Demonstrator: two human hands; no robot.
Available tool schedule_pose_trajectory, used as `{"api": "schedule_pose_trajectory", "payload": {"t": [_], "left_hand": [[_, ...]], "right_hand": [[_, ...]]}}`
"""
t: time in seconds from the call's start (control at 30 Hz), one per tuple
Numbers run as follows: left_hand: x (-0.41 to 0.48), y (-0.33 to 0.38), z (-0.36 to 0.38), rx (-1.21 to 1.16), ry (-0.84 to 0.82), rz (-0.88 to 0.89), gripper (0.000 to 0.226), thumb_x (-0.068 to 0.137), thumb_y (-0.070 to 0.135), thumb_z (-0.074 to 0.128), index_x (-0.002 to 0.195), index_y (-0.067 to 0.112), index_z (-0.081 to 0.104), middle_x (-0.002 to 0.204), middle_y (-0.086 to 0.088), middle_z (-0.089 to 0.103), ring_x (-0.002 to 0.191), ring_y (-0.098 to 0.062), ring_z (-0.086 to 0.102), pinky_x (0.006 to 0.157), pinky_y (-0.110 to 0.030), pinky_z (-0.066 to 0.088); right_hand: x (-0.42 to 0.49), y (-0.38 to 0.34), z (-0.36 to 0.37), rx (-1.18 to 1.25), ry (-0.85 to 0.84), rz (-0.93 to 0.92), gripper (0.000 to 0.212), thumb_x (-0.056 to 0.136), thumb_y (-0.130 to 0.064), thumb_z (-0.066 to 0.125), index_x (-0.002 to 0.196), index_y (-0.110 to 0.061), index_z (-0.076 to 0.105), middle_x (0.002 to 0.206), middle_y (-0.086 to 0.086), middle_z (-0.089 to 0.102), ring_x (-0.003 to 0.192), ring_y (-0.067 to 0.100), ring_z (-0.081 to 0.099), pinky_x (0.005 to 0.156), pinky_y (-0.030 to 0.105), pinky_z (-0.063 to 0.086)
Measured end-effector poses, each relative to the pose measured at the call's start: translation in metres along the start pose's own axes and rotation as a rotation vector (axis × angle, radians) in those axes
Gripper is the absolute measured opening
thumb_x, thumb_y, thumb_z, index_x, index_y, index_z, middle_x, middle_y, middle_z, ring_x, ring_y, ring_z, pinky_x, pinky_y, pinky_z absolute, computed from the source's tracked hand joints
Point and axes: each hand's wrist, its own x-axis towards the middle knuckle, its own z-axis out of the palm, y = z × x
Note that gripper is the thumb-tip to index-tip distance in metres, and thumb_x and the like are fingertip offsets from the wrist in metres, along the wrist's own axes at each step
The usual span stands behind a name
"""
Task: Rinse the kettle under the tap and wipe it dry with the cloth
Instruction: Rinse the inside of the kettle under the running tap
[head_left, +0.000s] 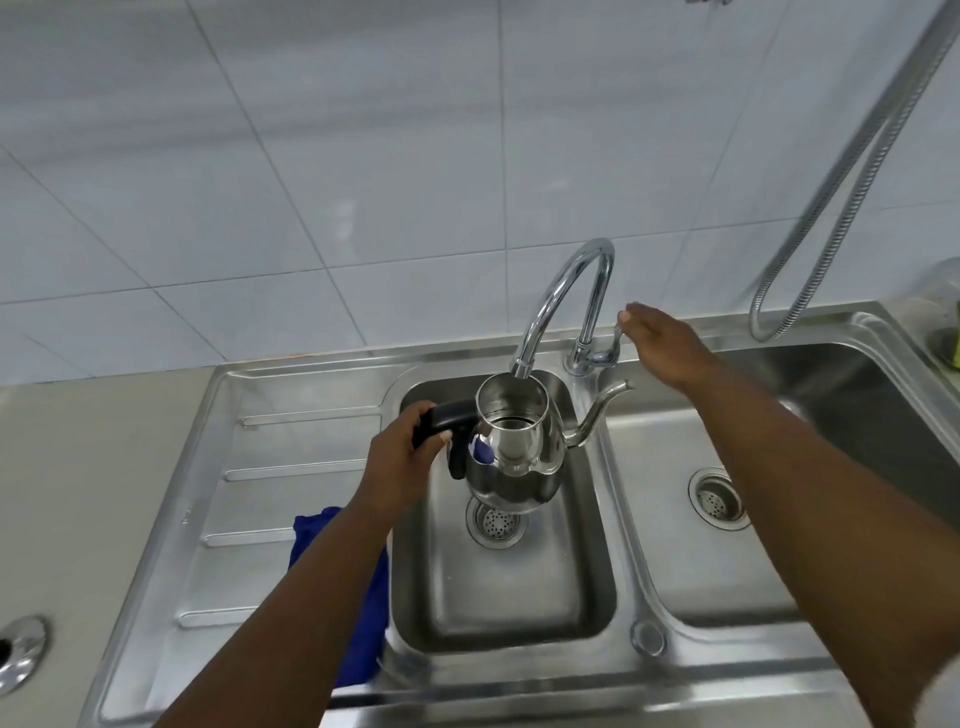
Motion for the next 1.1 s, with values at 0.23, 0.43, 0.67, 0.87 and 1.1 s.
{"api": "schedule_pose_trajectory", "payload": {"t": [0.23,0.43,0.67,0.87,1.1], "left_hand": [[0.008,0.004,0.001,-0.03,0.024,-0.023,0.027,0.088,0.011,0.062,0.113,0.021,0.059,0.089,0.007,0.062,0.078,0.002,0.055,0.067,0.002,0.036],[0.013,0.005,0.005,-0.05,0.033,-0.031,0.027,0.087,0.014,0.063,0.113,0.023,0.059,0.088,0.01,0.061,0.079,-0.001,0.055,0.066,0.0,0.037],[0.018,0.0,0.008,-0.051,0.042,-0.031,0.028,0.087,0.013,0.063,0.113,0.02,0.059,0.091,0.006,0.062,0.08,-0.008,0.055,0.067,0.002,0.036],[0.021,-0.003,0.006,-0.049,0.035,-0.038,0.028,0.087,0.013,0.063,0.113,0.021,0.059,0.09,0.007,0.062,0.078,0.001,0.054,0.066,0.003,0.035],[0.022,-0.003,0.004,-0.091,0.021,-0.043,0.024,0.088,0.014,0.062,0.105,0.03,0.056,0.085,0.019,0.059,0.079,0.004,0.055,0.066,0.0,0.036]], "right_hand": [[-0.007,0.019,0.016,0.092,0.043,0.009,0.05,0.105,-0.041,0.038,0.118,-0.007,0.071,0.129,0.016,0.068,0.126,0.031,0.058,0.103,0.034,0.038],[-0.037,0.05,0.036,0.334,0.169,-0.011,0.031,0.102,-0.024,0.049,0.124,-0.016,0.07,0.121,-0.004,0.067,0.121,0.022,0.062,0.11,0.035,0.044],[-0.057,0.055,0.073,0.438,0.114,-0.03,0.022,0.092,-0.008,0.067,0.108,-0.022,0.073,0.103,0.003,0.076,0.1,0.018,0.07,0.101,0.036,0.053],[-0.05,0.047,0.075,0.509,0.073,-0.033,0.025,0.096,-0.008,0.06,0.099,-0.031,0.071,0.109,0.009,0.075,0.109,0.032,0.07,0.101,0.049,0.054],[-0.043,0.042,0.077,0.528,0.073,-0.015,0.025,0.097,-0.006,0.058,0.098,-0.029,0.069,0.109,0.012,0.074,0.109,0.033,0.07,0.099,0.048,0.055]]}}
